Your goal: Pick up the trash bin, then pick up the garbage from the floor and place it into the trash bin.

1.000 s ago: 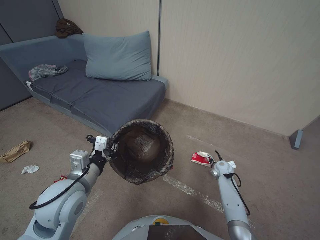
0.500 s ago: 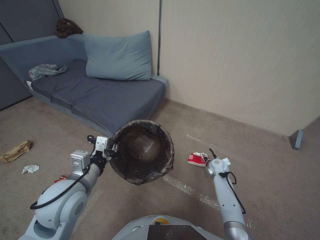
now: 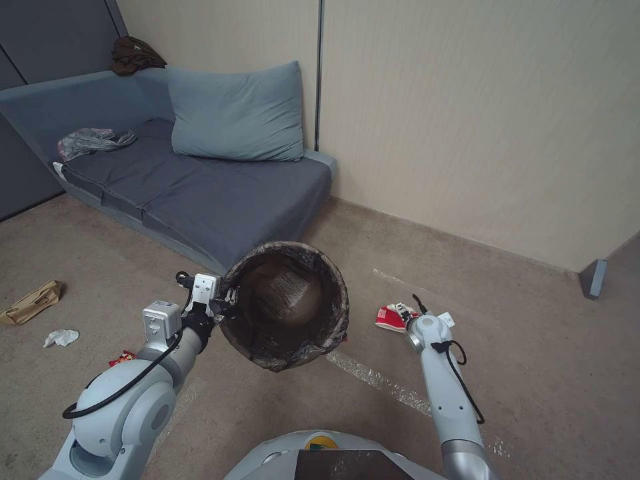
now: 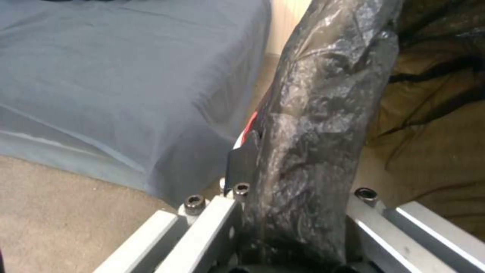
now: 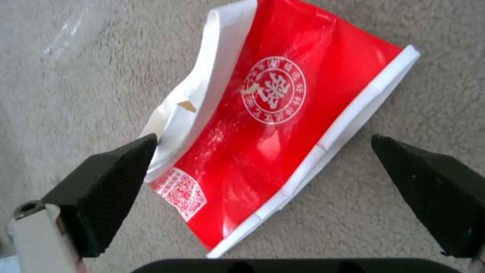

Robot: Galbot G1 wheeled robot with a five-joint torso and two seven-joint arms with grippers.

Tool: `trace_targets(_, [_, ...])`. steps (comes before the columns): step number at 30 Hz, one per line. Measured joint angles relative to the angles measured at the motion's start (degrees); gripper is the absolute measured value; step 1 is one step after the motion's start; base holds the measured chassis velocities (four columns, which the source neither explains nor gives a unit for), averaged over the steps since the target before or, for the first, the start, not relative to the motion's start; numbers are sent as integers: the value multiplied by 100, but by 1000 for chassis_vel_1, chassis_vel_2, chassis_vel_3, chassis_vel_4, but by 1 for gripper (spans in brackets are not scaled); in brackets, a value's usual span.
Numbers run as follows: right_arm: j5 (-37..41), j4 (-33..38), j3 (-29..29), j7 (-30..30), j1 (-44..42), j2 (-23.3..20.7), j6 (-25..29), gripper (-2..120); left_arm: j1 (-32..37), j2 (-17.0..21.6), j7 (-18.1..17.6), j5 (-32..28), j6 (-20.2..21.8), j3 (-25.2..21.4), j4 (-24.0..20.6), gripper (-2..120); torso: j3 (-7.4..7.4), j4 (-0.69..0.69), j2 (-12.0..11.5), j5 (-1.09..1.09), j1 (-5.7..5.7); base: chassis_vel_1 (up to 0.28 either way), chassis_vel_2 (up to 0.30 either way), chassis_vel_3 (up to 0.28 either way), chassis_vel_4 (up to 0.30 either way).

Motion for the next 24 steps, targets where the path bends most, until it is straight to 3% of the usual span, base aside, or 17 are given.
trace_targets(5, [-31,-10,4,-19,-8,5,-17,94,-2,3,6,7,0,36,10,0,0,1,0,-1,0,0,0,0,0])
trace_targets(14, [-53,-57,29,-141,-10,-91,-93,58,16,-7,30,30,-1,50,19,0,-1,0,0,-1,0,0,0,0,0])
trace_targets(22, [-55,-45,30,-144,10,-86,-93,33,23,-30,37,46,-7,58,26,0,-1,1,0,-1,0,0,0,0,0])
trace_targets(24, [-60,-46,29,-144,25,-87,-90,22,23,-33,40,52,-9,57,27,0,-1,0,0,-1,0,0,0,0,0])
